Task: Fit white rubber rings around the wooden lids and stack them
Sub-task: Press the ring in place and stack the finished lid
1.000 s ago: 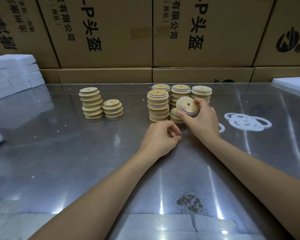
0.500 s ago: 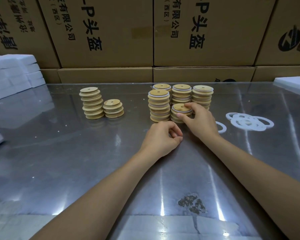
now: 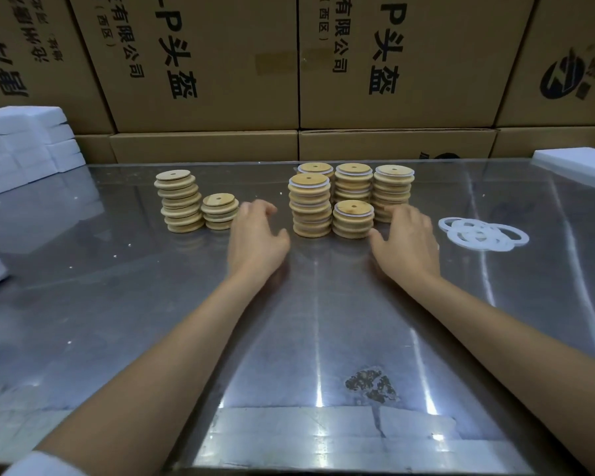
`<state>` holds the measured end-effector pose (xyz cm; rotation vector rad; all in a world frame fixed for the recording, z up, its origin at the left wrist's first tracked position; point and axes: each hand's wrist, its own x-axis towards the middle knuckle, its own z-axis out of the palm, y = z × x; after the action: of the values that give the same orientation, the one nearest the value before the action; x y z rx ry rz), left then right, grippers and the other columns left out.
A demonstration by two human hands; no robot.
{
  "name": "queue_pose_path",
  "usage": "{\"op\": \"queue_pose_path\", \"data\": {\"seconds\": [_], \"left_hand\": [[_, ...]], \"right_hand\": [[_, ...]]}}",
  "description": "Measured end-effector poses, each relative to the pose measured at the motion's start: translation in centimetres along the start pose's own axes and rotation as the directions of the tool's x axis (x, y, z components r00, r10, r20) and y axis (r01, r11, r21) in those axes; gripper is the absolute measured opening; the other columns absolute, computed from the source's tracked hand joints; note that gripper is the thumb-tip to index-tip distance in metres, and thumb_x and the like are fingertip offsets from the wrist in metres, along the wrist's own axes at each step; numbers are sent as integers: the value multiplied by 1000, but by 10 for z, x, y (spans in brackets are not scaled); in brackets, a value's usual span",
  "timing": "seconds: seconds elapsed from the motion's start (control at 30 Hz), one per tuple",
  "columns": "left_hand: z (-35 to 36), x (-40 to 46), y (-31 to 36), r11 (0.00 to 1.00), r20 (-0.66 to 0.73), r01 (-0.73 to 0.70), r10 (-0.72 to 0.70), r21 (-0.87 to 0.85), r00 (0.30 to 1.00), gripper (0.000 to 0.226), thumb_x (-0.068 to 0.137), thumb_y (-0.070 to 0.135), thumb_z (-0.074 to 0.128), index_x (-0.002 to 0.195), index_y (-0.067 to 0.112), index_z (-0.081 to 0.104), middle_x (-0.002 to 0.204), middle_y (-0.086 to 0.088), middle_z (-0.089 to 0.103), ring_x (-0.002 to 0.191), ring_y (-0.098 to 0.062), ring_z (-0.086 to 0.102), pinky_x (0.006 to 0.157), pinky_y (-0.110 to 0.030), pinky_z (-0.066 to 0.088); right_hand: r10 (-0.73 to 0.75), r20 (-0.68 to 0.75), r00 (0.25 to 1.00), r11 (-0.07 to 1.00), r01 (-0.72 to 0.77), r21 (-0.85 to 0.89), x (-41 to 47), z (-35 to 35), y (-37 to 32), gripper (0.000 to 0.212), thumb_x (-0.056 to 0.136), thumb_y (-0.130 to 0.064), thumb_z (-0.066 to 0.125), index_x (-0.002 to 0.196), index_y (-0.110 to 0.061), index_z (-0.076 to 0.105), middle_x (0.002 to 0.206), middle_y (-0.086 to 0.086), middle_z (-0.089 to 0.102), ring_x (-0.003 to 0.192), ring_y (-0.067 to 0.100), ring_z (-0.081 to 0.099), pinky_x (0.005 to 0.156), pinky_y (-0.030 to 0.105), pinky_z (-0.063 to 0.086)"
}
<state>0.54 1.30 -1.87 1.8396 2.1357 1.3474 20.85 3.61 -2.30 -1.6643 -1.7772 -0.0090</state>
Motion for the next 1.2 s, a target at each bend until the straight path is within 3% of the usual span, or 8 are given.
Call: {"op": "queue_pose_path", "data": {"seconds": [0.17,0.27,0.4,0.57,0.73,0.87,1.0,1.2], "left_hand": [[-12,26,-30,935,97,-59,26,350,995,69,87,21,61,143,1,26,152,-17,25,142,-31,20,115,-36,21],[-19,38,-41,876,193,-68,-30,478,981,75,92,30,57,148,2,16,156,-16,16,145,-33,12,117,-41,18],[-24,40,-44,809,150,-137,61,571,987,50,90,25,61,131,4,42,133,-15,46,123,-34,42,91,-41,42],[-32,39,-46,695,133,-215,171,686,976,25,89,4,55,114,2,56,113,-15,48,100,-34,48,59,-36,33],[-38,31,-45,722,123,-318,311,615,943,24,93,11,50,108,3,65,110,-14,53,95,-34,51,55,-37,37],[-43,21,-37,734,105,-456,472,502,875,22,88,17,60,104,7,70,102,-12,60,84,-35,60,55,-40,47],[-48,12,-33,719,108,-572,581,395,806,20,82,12,67,100,7,71,92,-10,63,73,-35,63,51,-39,50],[-46,-10,-9,589,190,-769,748,248,635,16,70,13,77,85,11,71,81,-3,64,63,-25,63,39,-33,47]], "right_hand": [[198,158,967,968,-168,-187,-9,-7,11,47,96,-33,45,131,-1,44,140,16,40,131,33,30,104,42,29],[199,156,968,964,-164,-210,-9,-9,12,36,98,-27,41,127,-7,51,133,15,47,125,34,38,99,41,32],[97,125,987,979,-72,-193,-7,-14,16,25,95,-14,47,113,-20,62,119,9,59,114,31,50,90,39,35],[67,109,992,997,-61,-51,-5,-15,20,18,94,-14,50,103,-20,65,110,5,66,106,28,57,80,36,38],[46,25,999,958,-51,282,-2,-14,18,19,95,-14,50,104,-22,64,104,-5,65,96,16,57,75,27,40],[24,-60,998,798,17,602,1,-19,10,17,94,-12,53,97,-25,63,89,-16,61,79,-6,55,65,4,40],[41,-26,999,642,-6,767,-1,-21,4,20,94,-11,54,93,-29,63,90,-15,66,75,-6,58,65,15,44],[45,104,994,484,-113,868,-3,-19,1,19,95,-11,55,95,-28,63,86,-10,69,64,-7,61,52,11,47]]}}
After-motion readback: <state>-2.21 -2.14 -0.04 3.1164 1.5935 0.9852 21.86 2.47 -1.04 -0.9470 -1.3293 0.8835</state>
